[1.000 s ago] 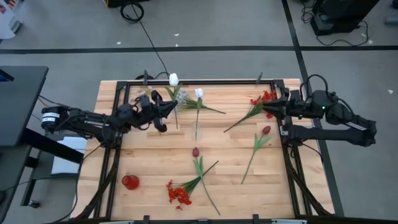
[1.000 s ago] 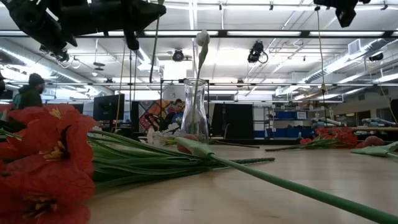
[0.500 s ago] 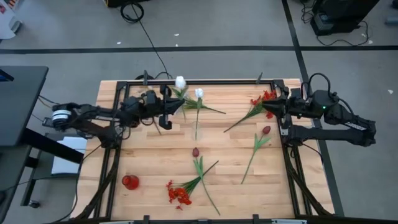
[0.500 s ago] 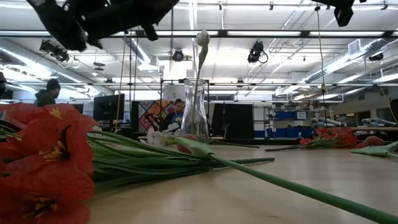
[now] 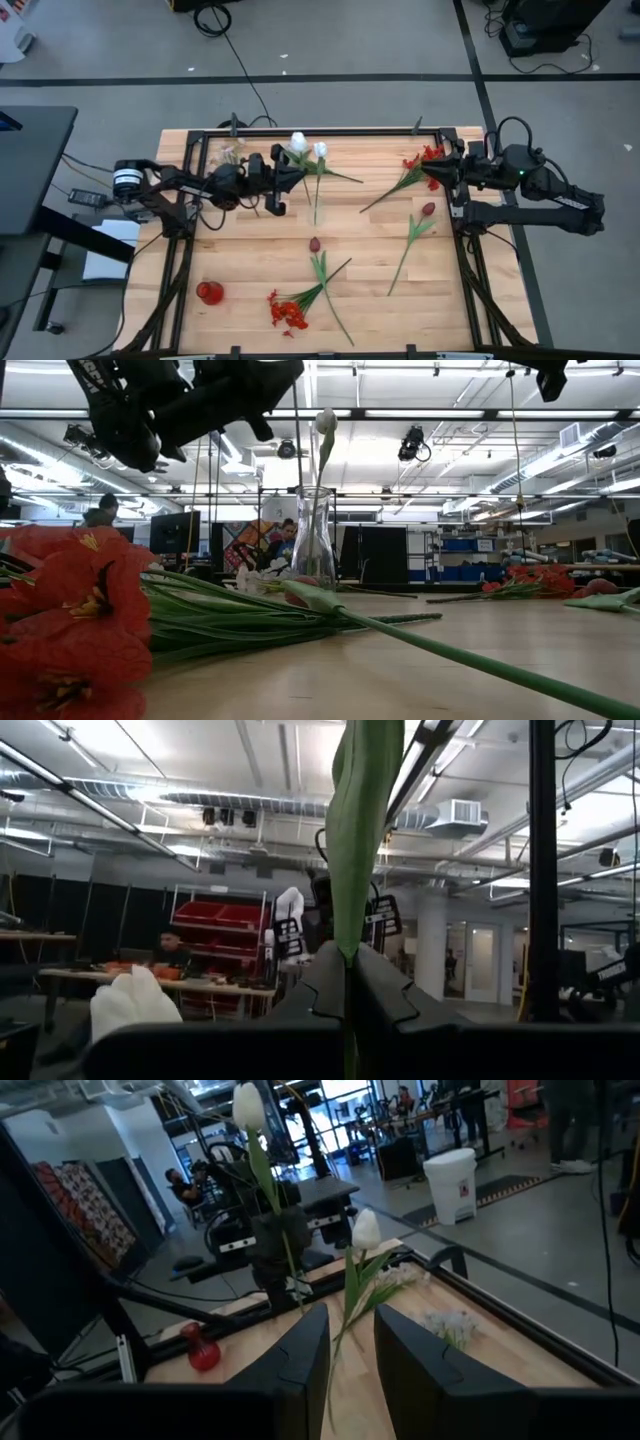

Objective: Sort flowers into vase by color
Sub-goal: Put the white flower into the transparent vase

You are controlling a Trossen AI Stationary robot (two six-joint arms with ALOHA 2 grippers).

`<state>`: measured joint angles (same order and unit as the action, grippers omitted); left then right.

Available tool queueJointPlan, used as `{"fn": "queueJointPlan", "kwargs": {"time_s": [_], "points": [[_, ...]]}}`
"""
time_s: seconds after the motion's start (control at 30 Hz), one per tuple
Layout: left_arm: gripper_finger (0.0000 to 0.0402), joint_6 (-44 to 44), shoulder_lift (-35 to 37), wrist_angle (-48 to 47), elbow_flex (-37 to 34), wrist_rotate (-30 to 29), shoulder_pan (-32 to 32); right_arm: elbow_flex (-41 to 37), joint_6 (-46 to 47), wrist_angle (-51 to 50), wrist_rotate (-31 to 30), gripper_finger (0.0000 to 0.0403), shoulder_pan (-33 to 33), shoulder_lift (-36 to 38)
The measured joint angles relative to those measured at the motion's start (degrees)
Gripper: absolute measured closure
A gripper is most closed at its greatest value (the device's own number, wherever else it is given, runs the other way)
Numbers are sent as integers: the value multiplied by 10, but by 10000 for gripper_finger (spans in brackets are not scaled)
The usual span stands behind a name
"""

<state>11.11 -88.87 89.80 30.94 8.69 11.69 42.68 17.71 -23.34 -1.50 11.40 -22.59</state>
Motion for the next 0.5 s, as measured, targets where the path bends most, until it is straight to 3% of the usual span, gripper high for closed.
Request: {"fn": "queueJointPlan", "kwargs": {"time_s": [0.27,0.5], "points": [[392,3,-11,-18,0,-42,5,0,-13,-7,-20,311,0,-4],[331,42,-12,-69,0,-96,5,0,-14,-6,-23,310,0,-7]]}}
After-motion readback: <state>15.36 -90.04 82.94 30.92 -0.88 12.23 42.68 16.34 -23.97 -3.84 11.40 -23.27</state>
